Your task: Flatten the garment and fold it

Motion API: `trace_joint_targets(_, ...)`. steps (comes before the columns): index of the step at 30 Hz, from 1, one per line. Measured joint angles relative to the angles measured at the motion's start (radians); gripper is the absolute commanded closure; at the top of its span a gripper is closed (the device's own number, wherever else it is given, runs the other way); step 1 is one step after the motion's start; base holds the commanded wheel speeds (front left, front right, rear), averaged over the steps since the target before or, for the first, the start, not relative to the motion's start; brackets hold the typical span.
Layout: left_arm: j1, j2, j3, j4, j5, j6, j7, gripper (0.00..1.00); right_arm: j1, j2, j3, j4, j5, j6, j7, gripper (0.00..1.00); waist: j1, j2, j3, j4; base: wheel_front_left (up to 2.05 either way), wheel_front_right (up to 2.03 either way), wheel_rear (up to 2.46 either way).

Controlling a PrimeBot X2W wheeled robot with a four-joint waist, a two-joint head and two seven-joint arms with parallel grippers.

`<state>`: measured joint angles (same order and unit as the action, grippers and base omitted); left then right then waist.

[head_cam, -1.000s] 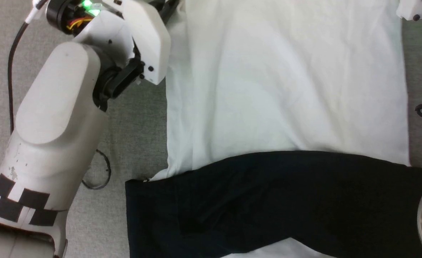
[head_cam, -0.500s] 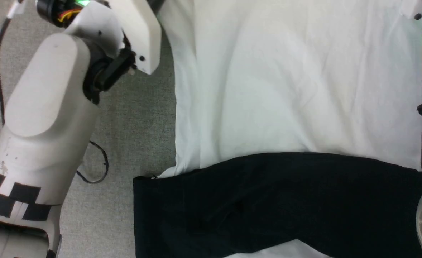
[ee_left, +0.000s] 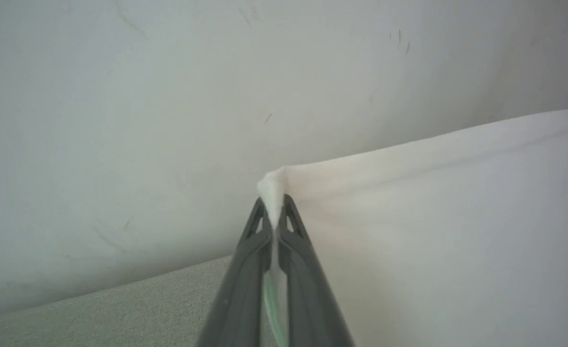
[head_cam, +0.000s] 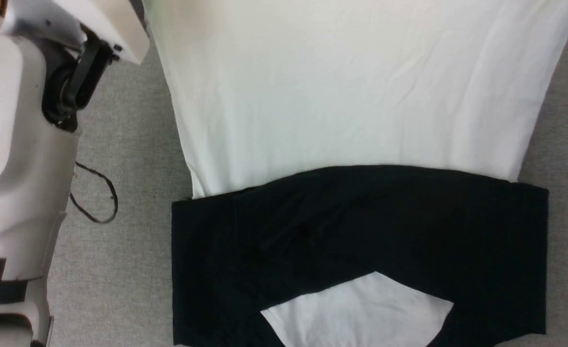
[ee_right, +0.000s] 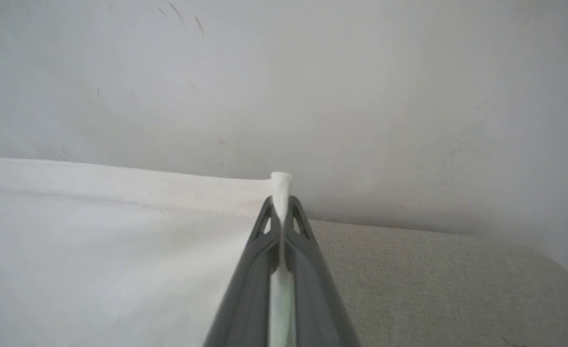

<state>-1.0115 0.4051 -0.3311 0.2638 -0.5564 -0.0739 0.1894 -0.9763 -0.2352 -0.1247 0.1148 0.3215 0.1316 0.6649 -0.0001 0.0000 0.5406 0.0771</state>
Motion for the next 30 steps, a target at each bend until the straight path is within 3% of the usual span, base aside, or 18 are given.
trace_joint_targets(11,0.295,0.047,0.011,-0.233,-0.067,-0.004,-0.051,1.00,0.334,0.008,-0.040,-0.208,0.144,0.000,-0.035,1.00,-0.0001,0.0000,-0.152,-0.024,0.00,0.00,0.00)
trace_joint_targets(21,0.747,0.107,0.046,-0.592,-0.208,0.023,-0.045,1.00,0.757,0.091,-0.081,-0.456,0.294,0.000,-0.055,1.00,-0.0004,0.0000,-0.309,-0.029,0.00,0.00,0.00)
trace_joint_targets(30,1.156,0.139,0.045,-0.679,-0.399,0.031,-0.018,1.00,1.152,0.099,-0.052,-0.552,0.443,0.000,-0.060,1.00,-0.0003,0.0000,-0.416,-0.020,0.00,0.00,0.00)
